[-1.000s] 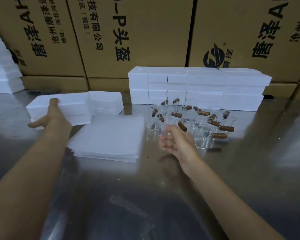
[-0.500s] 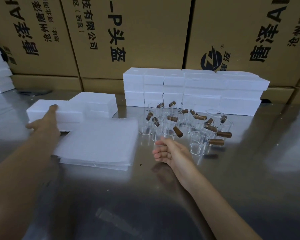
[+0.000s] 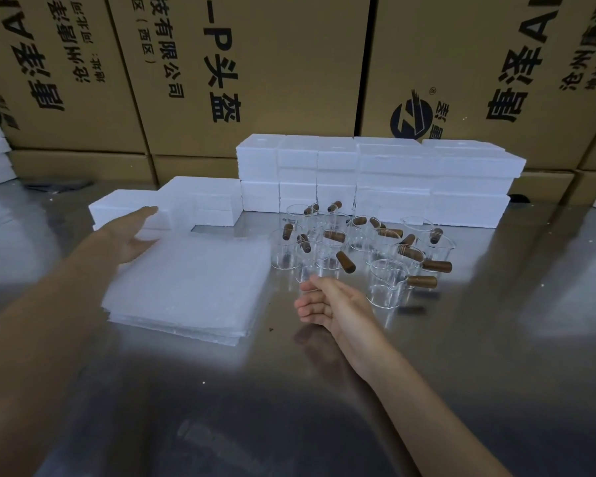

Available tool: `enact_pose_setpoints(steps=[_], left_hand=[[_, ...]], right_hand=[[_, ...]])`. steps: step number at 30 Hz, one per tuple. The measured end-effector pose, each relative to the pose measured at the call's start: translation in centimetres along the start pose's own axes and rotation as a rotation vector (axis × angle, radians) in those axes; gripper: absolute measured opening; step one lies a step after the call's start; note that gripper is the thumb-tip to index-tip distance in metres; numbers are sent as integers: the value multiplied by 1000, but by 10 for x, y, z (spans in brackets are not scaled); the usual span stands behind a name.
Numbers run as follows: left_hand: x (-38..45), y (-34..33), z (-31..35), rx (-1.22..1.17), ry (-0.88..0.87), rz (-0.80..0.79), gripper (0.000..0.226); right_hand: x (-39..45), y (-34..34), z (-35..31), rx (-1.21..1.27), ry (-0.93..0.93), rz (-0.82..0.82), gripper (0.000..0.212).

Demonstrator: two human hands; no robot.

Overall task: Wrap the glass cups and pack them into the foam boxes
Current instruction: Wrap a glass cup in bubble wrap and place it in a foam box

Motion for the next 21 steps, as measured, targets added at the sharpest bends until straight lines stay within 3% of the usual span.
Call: enact_pose_setpoints(steps=[3,7,10,13,18,21], left_hand=[[1,-7,0,16,-32,6,29],[-7,-19,11,365,-66,194,62],[-33,-41,19,670,-262,204,67],[-61,-72,18,717,-482,83,55],[-111,-129,4,804,-653,-290,35],[-132,-153,-5,815,-729,-399,30]], right_hand=[[-1,0,0,12,1,-7,26],[-3,1,-1,13,8,-14,28],[-6,1,0,-22,29,-13,26],[-12,2,2,-44,57,0,25],[-17,3,1,-39,59,18,22],[-23,10,1,-147,34,15,21]])
Point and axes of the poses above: each hand's wrist, its own x-axis towards the middle knuckle, its own y-axis out of the back of the hand, z = x × y, the point moved 1 cm from there along x, towards the middle knuckle, and after that the axes turned 8 degrees about -y, right-handed, at the moved point
